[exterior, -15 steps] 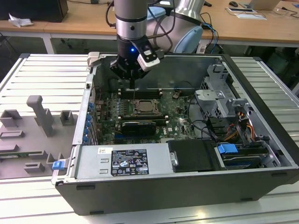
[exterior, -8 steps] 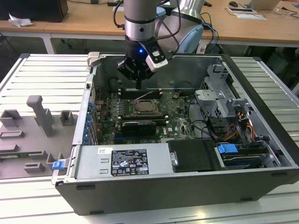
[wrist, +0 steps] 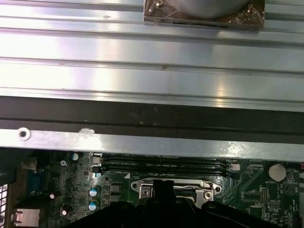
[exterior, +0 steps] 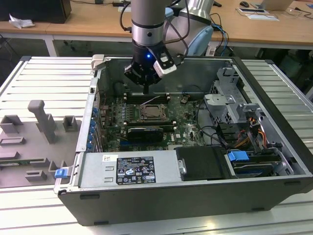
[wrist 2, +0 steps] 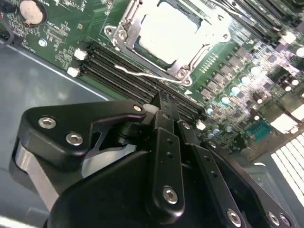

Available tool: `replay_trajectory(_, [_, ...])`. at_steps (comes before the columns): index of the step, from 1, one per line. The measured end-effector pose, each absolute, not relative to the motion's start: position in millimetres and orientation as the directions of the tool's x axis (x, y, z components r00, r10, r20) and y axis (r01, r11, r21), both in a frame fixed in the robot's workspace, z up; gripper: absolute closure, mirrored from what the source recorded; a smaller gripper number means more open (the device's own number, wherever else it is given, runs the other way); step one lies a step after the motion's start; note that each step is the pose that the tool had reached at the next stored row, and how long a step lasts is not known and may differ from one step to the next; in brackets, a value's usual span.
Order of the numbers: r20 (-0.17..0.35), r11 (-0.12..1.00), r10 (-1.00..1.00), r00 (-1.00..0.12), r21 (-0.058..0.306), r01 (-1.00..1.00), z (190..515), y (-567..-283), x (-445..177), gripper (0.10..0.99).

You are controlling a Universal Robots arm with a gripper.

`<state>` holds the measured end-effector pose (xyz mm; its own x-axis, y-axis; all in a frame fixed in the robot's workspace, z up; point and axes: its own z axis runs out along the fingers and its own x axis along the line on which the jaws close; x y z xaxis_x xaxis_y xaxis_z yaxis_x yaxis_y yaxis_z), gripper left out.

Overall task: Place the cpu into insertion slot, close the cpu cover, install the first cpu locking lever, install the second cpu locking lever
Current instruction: 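Install the first cpu locking lever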

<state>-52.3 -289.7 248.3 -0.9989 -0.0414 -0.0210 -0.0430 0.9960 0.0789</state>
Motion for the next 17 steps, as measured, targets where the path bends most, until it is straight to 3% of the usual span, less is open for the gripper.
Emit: replay_trajectory(17, [-0.021, 0.996, -0.042, -0.999, 0.079, -0.044, 224.4, -282.6, -26.2, 0.980])
